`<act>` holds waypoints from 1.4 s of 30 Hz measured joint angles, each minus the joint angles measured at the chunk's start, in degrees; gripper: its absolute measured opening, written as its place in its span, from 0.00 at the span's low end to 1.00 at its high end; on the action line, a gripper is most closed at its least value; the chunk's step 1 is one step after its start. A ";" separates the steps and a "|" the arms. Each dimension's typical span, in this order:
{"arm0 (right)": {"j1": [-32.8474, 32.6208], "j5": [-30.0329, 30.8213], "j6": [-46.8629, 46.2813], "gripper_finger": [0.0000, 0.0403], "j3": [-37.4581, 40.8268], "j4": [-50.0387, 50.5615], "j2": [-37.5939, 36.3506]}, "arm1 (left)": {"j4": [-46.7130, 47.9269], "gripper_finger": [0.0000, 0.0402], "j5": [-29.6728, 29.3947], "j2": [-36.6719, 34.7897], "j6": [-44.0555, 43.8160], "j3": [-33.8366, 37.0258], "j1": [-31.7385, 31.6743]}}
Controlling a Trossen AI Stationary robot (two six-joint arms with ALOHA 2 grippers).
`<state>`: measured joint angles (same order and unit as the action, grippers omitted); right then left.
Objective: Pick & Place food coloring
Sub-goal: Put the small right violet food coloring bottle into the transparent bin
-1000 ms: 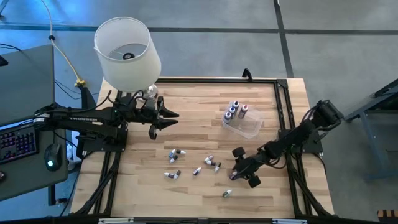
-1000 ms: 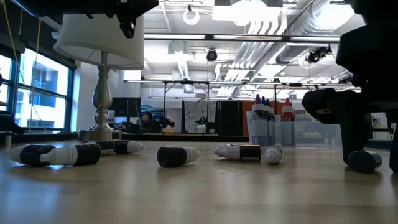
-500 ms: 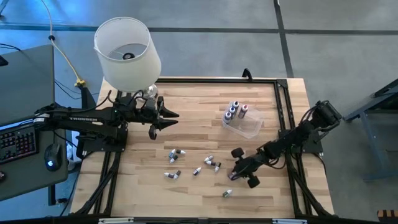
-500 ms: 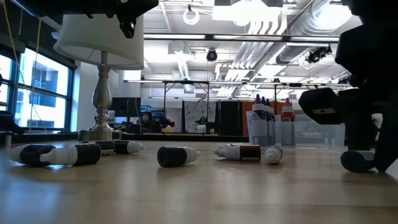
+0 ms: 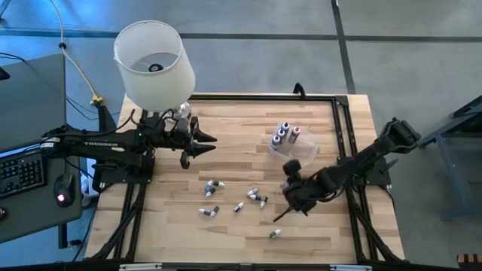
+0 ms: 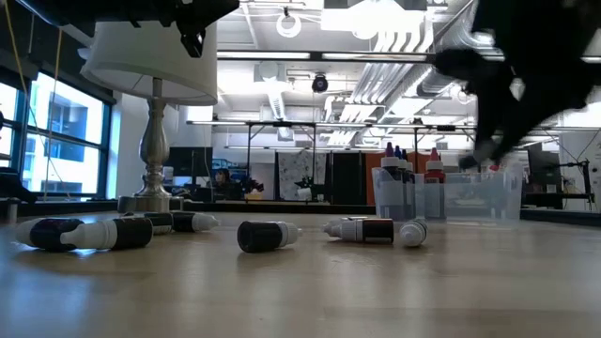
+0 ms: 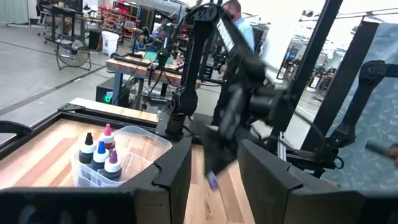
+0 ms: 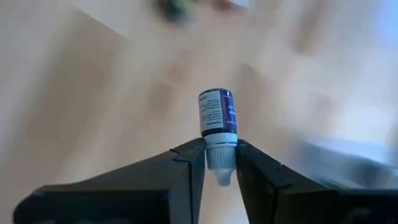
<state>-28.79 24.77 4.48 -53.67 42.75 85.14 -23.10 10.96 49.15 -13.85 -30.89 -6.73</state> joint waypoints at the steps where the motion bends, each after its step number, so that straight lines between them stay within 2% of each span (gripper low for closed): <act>1: 0.41 2.58 0.53 0.18 -2.67 5.43 0.00 | 0.00 0.33 0.00 0.00 0.00 0.00 -0.01; 6: 4.97 10.14 -0.59 0.14 -11.29 26.22 0.11 | 0.02 0.33 0.02 0.00 0.02 0.00 -0.02; 10: 10.81 10.72 8.52 0.15 -11.29 32.52 0.11 | 0.03 0.33 0.02 0.00 0.38 0.00 -0.02; 18: 22.97 11.49 29.89 0.17 -5.88 29.26 0.11 | 0.05 0.33 0.05 0.00 2.03 0.00 -0.02; 26: 30.39 9.42 48.18 0.17 -1.75 23.42 0.11 | 0.06 0.33 0.69 0.00 2.19 0.00 -0.01; 33: 34.36 11.78 55.99 0.17 2.20 22.39 0.11 | 0.09 0.33 0.72 0.00 2.19 0.00 -0.01; 42: 35.67 13.67 62.57 0.17 6.51 13.16 0.11 | 0.49 0.33 0.76 0.00 2.19 0.00 -0.02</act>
<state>6.87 38.45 67.05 -47.16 55.91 85.25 -22.61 11.73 49.15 -11.66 -30.89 -6.74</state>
